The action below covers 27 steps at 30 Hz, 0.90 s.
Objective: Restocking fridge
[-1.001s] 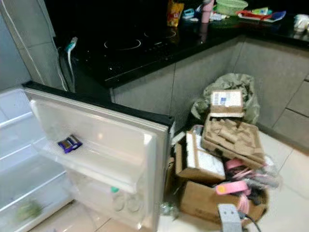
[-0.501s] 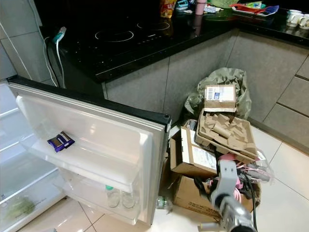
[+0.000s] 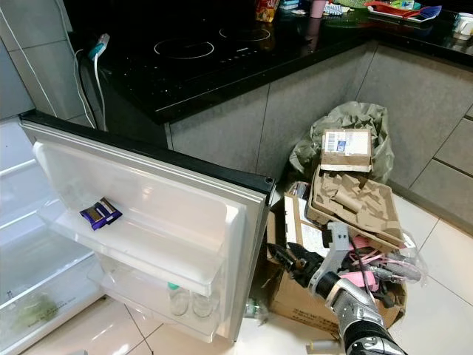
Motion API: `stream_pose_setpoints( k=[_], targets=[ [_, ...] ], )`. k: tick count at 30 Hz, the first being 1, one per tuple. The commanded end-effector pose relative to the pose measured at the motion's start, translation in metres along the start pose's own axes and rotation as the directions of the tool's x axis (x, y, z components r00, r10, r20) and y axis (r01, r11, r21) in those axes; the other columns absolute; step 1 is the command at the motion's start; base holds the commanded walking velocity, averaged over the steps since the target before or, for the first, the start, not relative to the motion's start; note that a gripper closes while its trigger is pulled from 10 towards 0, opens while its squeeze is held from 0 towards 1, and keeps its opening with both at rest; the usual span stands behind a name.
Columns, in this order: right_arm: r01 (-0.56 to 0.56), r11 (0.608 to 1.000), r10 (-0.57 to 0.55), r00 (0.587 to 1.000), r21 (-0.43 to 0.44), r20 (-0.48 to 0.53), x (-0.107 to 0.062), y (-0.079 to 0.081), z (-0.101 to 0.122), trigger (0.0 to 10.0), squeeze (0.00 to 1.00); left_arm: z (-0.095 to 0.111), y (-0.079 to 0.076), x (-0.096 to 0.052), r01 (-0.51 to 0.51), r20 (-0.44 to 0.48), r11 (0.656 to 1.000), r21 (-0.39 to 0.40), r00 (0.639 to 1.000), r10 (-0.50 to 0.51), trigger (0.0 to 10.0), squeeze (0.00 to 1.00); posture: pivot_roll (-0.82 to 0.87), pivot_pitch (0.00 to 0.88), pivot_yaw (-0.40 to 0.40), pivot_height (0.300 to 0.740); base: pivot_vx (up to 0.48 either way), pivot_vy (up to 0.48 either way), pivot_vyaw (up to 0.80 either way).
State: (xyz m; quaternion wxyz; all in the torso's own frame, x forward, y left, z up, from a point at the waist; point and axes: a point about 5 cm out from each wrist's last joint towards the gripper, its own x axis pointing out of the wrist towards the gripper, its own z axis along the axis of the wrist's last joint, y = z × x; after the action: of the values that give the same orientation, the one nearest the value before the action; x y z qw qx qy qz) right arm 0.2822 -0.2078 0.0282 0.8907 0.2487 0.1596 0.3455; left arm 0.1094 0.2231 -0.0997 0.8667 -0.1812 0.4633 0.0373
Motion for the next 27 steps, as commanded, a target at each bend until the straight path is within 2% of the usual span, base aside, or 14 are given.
stream_pose_setpoints(
  k=[1,7,10,12,14,15,16,19,21,22,23,24,25,27],
  targets=[
    [-0.100,0.995,0.102,0.993,0.025,-0.053,0.002,0.008,-0.011,10.0,0.00,-0.004,0.000,-0.001,0.003,-0.021,1.000,0.009,1.000,-0.003,10.0,0.00,-0.07,0.000,-0.019,0.740,0.000,0.000,0.00],
    [-0.307,0.948,0.317,0.938,0.089,-0.139,-0.001,0.022,-0.024,10.0,0.00,-0.003,0.002,-0.001,0.004,-0.023,1.000,0.016,1.000,-0.003,10.0,0.00,-0.07,0.000,-0.014,0.740,0.000,0.000,0.00],
    [-0.368,0.922,0.384,0.909,0.120,-0.162,-0.002,0.028,-0.028,10.0,0.00,-0.003,0.002,-0.001,0.004,-0.024,1.000,0.019,1.000,-0.004,10.0,0.00,-0.07,0.000,-0.014,0.740,0.000,0.000,0.00],
    [-0.356,0.927,0.373,0.907,0.119,-0.196,-0.003,0.027,-0.032,10.0,0.00,-0.002,0.002,-0.001,0.005,-0.024,1.000,0.023,1.000,-0.005,10.0,0.00,-0.07,0.000,-0.015,0.740,0.000,0.000,0.00],
    [-0.263,0.960,0.279,0.918,0.097,-0.280,-0.008,0.020,-0.041,10.0,0.00,-0.002,0.001,-0.001,0.007,-0.025,1.000,0.025,1.000,-0.007,10.0,0.00,-0.07,0.000,-0.013,0.740,0.000,0.000,0.00],
    [-0.263,0.960,0.279,0.918,0.097,-0.280,-0.008,0.020,-0.041,10.0,0.00,-0.002,0.001,-0.001,0.007,-0.025,1.000,0.025,1.000,-0.007,10.0,0.00,-0.07,0.000,-0.013,0.740,0.000,0.000,0.00],
    [-0.151,0.988,0.149,0.906,0.027,-0.397,-0.017,0.011,-0.051,10.0,0.00,-0.003,0.001,-0.001,0.011,-0.030,0.999,0.032,1.000,-0.010,10.0,0.00,-0.07,0.000,-0.014,0.740,0.000,0.000,0.00],
    [-0.086,0.996,0.073,0.894,-0.011,-0.441,-0.021,0.006,-0.055,10.0,0.00,-0.003,0.001,-0.001,0.012,-0.031,0.999,0.033,0.999,-0.011,10.0,0.00,-0.07,0.000,-0.013,0.740,0.000,0.000,0.00],
    [0.032,0.994,-0.083,0.858,-0.108,-0.507,-0.031,-0.005,-0.056,10.0,0.00,-0.003,0.000,-0.001,0.013,-0.033,0.999,0.033,0.999,-0.012,10.0,0.00,-0.07,0.000,-0.011,0.740,0.000,0.000,0.00],
    [0.126,0.976,-0.200,0.842,-0.178,-0.501,-0.034,-0.013,-0.052,10.0,0.00,-0.004,0.001,-0.001,0.013,-0.035,0.999,0.034,0.999,-0.012,10.0,0.00,-0.08,0.000,-0.010,0.740,0.000,0.000,0.00],
    [0.126,0.976,-0.200,0.842,-0.178,-0.501,-0.034,-0.013,-0.052,10.0,0.00,-0.004,0.001,-0.001,0.013,-0.035,0.999,0.034,0.999,-0.012,10.0,0.00,-0.08,0.000,-0.010,0.740,0.000,0.000,0.00],
    [0.196,0.955,-0.281,0.834,-0.221,-0.476,-0.035,-0.019,-0.046,10.0,0.00,-0.004,0.001,-0.001,0.013,-0.036,0.999,0.035,0.999,-0.012,10.0,0.00,-0.08,0.000,-0.010,0.740,0.000,0.000,0.00],
    [0.196,0.955,-0.281,0.834,-0.221,-0.476,-0.035,-0.019,-0.046,10.0,0.00,-0.004,0.001,-0.001,0.013,-0.036,0.999,0.035,0.999,-0.012,10.0,0.00,-0.08,0.000,-0.010,0.740,0.000,0.000,0.00],
    [0.348,0.904,-0.416,0.852,-0.249,-0.317,-0.028,-0.027,-0.023,10.0,0.00,-0.004,0.000,-0.001,0.016,-0.037,0.999,0.037,0.999,-0.015,10.0,0.00,-0.07,0.000,-0.009,0.740,0.000,0.000,0.00]
  ],
)
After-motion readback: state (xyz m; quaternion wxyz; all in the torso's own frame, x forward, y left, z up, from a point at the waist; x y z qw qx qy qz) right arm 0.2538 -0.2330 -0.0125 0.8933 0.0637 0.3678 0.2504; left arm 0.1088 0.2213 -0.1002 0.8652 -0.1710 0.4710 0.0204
